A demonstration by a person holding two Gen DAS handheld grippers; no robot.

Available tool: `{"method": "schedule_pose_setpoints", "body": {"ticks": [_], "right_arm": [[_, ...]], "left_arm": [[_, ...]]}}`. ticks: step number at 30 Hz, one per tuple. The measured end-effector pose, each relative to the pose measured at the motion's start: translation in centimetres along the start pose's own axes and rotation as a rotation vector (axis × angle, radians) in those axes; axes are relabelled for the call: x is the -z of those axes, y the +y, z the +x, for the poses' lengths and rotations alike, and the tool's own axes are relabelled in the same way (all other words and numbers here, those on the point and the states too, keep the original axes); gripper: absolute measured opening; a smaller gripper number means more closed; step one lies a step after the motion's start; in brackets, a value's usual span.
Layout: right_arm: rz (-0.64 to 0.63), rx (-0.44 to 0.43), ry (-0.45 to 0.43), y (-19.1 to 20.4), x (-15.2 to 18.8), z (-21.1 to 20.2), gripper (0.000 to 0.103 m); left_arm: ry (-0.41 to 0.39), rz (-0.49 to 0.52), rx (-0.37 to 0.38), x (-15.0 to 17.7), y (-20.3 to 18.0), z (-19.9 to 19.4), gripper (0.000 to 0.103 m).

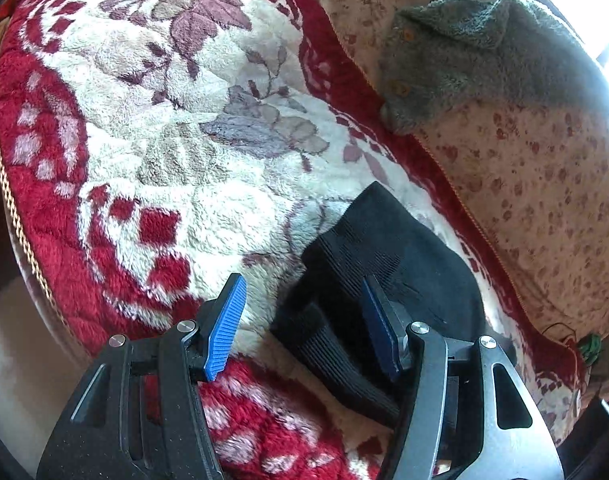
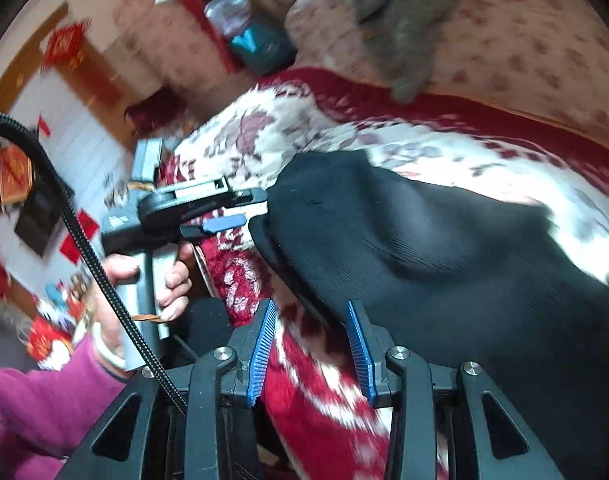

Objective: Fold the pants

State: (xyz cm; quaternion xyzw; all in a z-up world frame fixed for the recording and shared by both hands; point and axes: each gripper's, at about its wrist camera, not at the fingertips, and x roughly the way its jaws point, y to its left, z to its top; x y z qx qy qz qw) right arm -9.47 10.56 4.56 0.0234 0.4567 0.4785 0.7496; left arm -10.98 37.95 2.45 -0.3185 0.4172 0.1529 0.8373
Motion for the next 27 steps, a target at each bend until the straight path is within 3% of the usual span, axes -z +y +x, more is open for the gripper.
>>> {"method": "schedule_pose_setpoints", "body": {"ticks": [3, 8, 18, 21, 22, 23, 24, 27], "right_arm": [[-0.089, 0.05, 0.025, 1.5, -0.8, 2.5, 0.044], [-0.227, 0.213, 0.048, 2.2, -1.4, 4.7, 0.044], [-0.267, 0.22, 0.073, 1.2, -2.5, 6.4, 0.044], [-0.289, 0.216, 0.059, 1.2, -2.6, 6.7, 0.03], [-0.287, 0.196, 0.044, 1.1, -2.7, 6.4, 0.02], [-0.279, 0.181, 0.025, 0.9, -2.9, 6.1, 0.012], [-0.26, 0.17, 0.009, 0.7, -3.1, 5.8, 0.011], [-0.198, 0.13, -0.009, 0.2, -3.7, 5.3, 0.008]], "left_arm": [[0.004, 0.01, 0.01, -0.7, 0.6, 0.1, 0.059], [0.035, 0.024, 0.035, -1.8, 0.7, 1.1, 0.064], [0.061, 0.018, 0.061, -2.7, 0.5, 3.9, 0.064], [0.048, 0.027, 0.08, -2.7, 0.2, 3.8, 0.064], [0.046, 0.025, 0.098, -2.7, 0.2, 3.8, 0.064], [0.051, 0.03, 0.108, -2.8, 0.1, 3.9, 0.056], [0.068, 0.048, 0.111, -2.8, -0.2, 4.1, 0.037], [0.063, 0.095, 0.108, -2.7, -1.3, 3.8, 0.017]]}}
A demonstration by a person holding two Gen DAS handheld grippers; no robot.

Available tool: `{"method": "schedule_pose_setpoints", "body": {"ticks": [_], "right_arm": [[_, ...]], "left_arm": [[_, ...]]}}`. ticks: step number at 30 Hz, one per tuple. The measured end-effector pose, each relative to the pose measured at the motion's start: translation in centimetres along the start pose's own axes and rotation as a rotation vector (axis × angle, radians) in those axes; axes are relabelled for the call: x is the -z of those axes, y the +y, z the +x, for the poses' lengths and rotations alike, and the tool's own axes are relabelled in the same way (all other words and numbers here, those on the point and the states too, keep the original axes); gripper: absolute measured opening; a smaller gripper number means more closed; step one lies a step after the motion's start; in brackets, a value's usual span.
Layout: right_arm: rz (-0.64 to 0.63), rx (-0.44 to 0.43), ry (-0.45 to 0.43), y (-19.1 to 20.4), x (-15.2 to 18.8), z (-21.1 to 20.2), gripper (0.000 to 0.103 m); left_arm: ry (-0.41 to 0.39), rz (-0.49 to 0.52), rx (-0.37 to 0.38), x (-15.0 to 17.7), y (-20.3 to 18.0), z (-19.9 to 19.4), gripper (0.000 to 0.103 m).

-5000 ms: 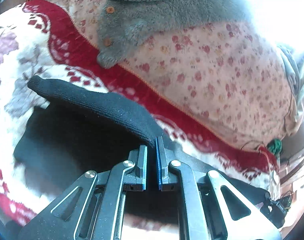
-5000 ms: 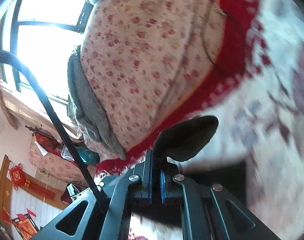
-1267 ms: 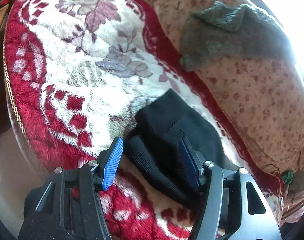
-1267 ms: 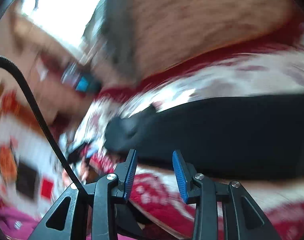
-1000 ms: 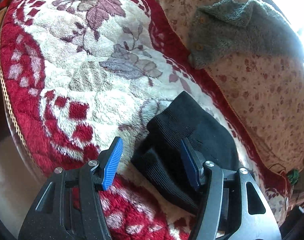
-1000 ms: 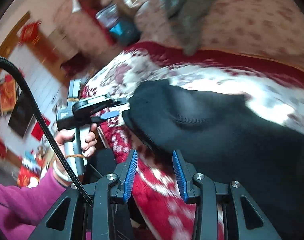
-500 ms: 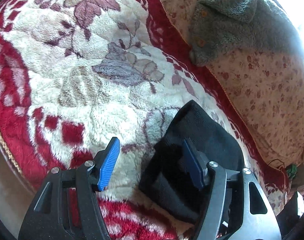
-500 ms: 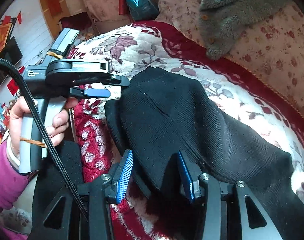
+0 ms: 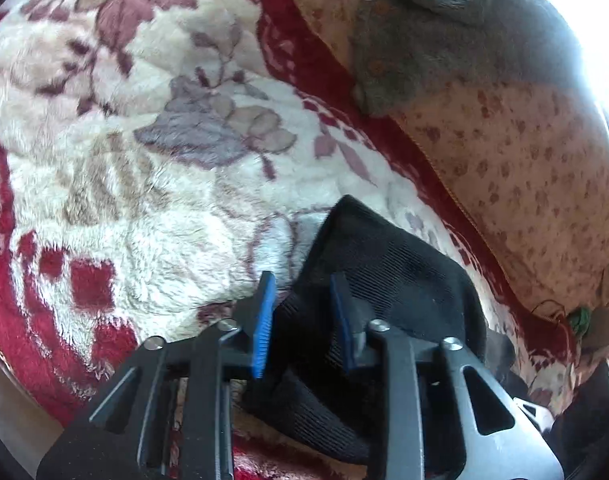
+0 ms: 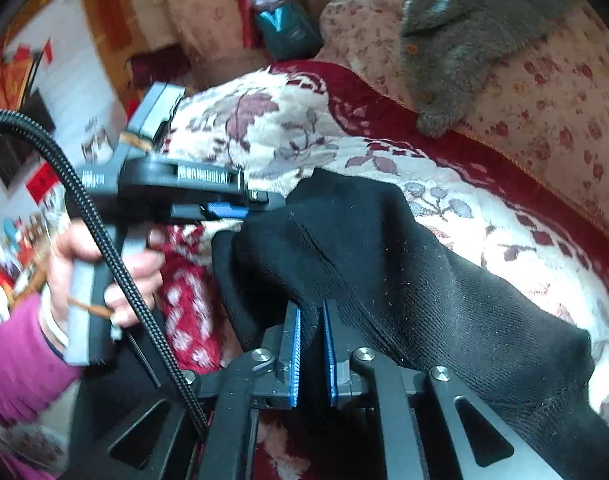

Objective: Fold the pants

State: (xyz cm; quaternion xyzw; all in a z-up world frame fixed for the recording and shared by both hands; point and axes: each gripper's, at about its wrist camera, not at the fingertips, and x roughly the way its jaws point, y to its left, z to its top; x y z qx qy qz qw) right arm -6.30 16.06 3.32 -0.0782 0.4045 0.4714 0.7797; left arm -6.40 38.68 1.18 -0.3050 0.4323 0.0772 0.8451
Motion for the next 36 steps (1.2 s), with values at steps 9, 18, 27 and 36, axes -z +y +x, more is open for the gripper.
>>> {"method": "schedule_pose_setpoints", "body": {"ticks": [9, 18, 27, 36], "right_arm": [[0.081, -0.128, -0.057, 0.3, -0.6, -3.5, 0.007], [0.069, -0.133, 0.071, 1.1, 2.2, 0.8, 0.008], [0.161, -0.159, 0.014, -0.7, 2.3, -2.8, 0.03], [0.402, 0.0, -0.105, -8.3, 7.1, -11.7, 0.031]], "left_arm": [[-0.084, 0.059, 0.053, -0.4, -1.1, -5.4, 0.014], [-0.054, 0.056, -0.126, 2.9, 1.3, -3.3, 0.014], [-0.156, 0.068, -0.112, 2.7, -0.4, -7.2, 0.034], [-0.066, 0.163, -0.009, 5.2, -7.5, -5.3, 0.044]]}}
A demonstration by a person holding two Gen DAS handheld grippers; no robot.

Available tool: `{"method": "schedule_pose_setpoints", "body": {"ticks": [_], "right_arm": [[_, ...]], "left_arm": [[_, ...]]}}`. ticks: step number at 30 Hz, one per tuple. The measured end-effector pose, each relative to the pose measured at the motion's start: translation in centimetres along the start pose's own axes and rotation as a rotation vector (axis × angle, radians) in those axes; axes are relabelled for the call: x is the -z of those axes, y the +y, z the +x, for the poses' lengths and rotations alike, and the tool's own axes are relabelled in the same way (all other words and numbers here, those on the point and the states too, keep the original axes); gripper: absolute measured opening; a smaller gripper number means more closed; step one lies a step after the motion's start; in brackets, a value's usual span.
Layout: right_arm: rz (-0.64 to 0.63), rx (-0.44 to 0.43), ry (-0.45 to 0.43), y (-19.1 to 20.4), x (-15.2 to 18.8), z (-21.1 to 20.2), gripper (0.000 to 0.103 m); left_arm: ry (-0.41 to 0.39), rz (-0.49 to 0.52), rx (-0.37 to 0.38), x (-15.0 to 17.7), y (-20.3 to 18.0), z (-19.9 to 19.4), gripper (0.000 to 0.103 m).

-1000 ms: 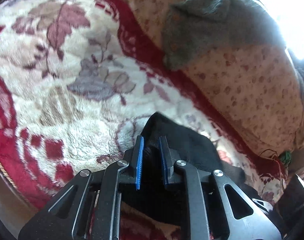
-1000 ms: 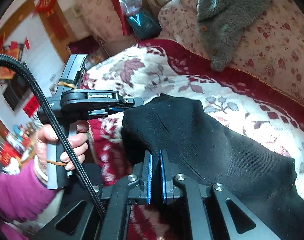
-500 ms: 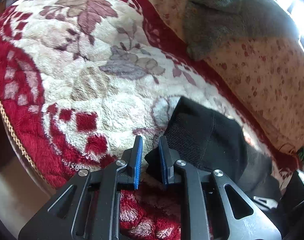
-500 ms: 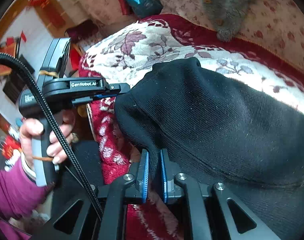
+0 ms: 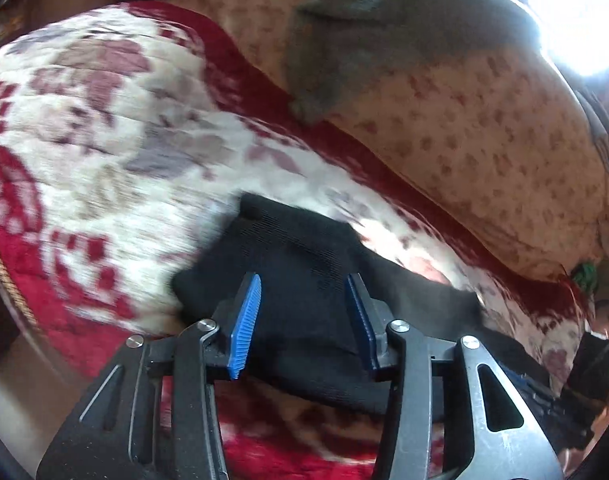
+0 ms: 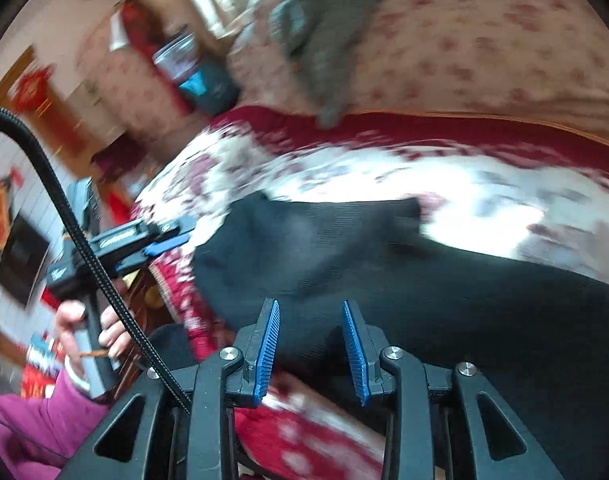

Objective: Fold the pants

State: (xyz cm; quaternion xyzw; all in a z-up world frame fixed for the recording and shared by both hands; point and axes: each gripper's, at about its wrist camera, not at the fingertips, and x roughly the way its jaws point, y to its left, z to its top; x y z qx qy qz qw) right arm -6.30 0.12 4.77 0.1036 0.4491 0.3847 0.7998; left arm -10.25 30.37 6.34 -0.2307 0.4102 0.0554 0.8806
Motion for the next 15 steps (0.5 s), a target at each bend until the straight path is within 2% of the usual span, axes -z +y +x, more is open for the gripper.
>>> {"method": "schedule_pose_setpoints", "body": {"ticks": [6, 9, 12, 15], "right_arm": [[0.043, 0.068, -0.066, -3.1, 0.4, -4.3, 0.031], [0.042, 0.075, -0.063, -3.9, 0.7, -4.1, 0.031], [0.022, 0.193, -0.03, -5.3, 1.0, -2.1, 0.031], [0.04, 0.183, -0.047, -6.4, 0.7, -1.3, 0.031]], "left_arm": [[0.065, 0.06, 0.051, 2.1, -5.1, 2.6, 0.044], [0.068, 0.098, 0.03, 3.8, -6.7, 3.8, 0.044], [0.045, 0.156, -0.037, 4.9, -7.6, 5.3, 0.044], [0.015, 0.194, -0.073, 5.0, -8.3, 5.8, 0.044]]}}
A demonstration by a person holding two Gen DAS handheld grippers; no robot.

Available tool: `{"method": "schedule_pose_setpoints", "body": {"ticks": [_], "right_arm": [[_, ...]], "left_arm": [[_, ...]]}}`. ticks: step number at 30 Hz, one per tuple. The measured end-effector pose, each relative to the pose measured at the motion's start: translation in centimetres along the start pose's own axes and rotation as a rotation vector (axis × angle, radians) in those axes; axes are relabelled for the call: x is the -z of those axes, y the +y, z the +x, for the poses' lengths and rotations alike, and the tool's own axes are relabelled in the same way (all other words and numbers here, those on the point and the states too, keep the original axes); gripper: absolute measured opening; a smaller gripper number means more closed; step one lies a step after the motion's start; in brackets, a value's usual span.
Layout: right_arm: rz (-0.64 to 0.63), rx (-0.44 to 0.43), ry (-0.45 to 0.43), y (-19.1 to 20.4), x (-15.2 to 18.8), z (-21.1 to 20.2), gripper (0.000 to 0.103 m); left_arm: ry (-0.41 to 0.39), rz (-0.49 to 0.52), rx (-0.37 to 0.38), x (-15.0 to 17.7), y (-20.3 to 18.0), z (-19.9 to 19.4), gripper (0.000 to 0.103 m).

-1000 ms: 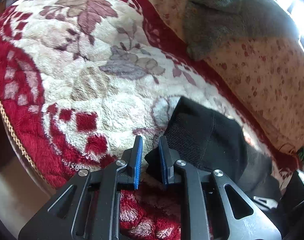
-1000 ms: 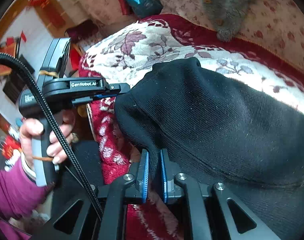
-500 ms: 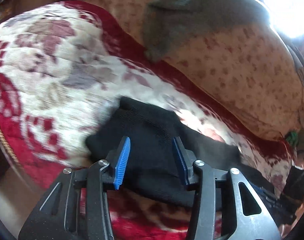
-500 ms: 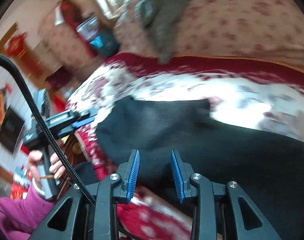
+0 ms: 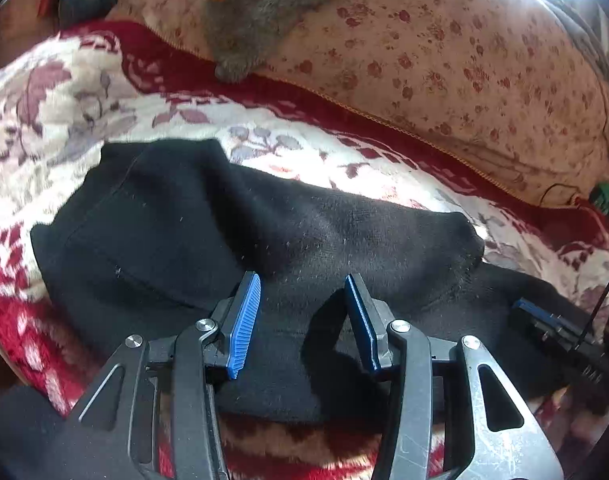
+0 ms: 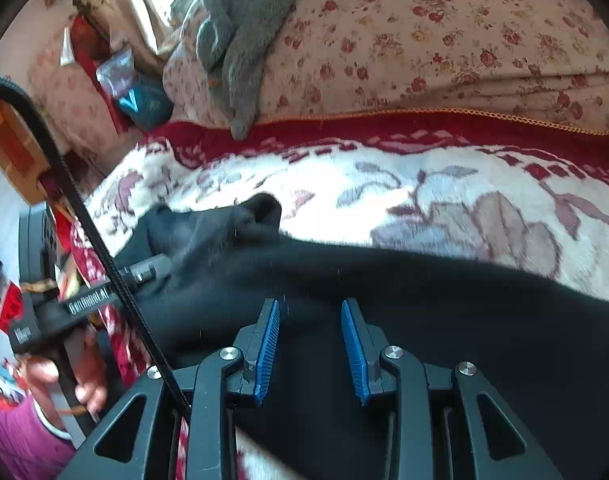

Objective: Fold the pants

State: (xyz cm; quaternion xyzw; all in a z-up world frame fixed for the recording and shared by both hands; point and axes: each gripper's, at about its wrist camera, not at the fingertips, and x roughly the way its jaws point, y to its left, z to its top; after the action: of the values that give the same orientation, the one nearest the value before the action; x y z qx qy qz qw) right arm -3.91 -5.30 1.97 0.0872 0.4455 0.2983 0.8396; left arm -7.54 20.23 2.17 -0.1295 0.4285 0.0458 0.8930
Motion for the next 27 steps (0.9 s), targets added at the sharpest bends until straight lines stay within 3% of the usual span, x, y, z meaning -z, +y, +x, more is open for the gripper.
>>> {"method": "schedule_pose_setpoints", "body": {"ticks": [7, 12, 16, 22, 27], "right_arm": [[0.004, 0.014, 0.0, -0.6, -0.6, -1.8, 0.031], [0.131, -0.02, -0.034, -4.1, 0.3, -5.9, 0.031], [0.263, -0.048, -0.065, -7.5, 3.1, -10.9, 0.044], [0.393, 0.0, -0.083, -11.3, 7.7, -17.3, 0.045], [0.438, 0.064, -0.082, -13.1, 10.0, -20.1, 0.046]], "left_arm": [[0.007, -0.028, 0.041, -1.6, -1.2, -0.1, 0.044], [0.005, 0.031, 0.083, -2.2, -4.6, -0.4, 0.044], [0.02, 0.087, 0.139, -2.4, -8.2, -0.3, 0.044], [0.059, 0.188, 0.225, -2.5, -14.0, 0.2, 0.045], [0.09, 0.241, 0.268, -2.1, -17.3, 0.6, 0.052]]}}
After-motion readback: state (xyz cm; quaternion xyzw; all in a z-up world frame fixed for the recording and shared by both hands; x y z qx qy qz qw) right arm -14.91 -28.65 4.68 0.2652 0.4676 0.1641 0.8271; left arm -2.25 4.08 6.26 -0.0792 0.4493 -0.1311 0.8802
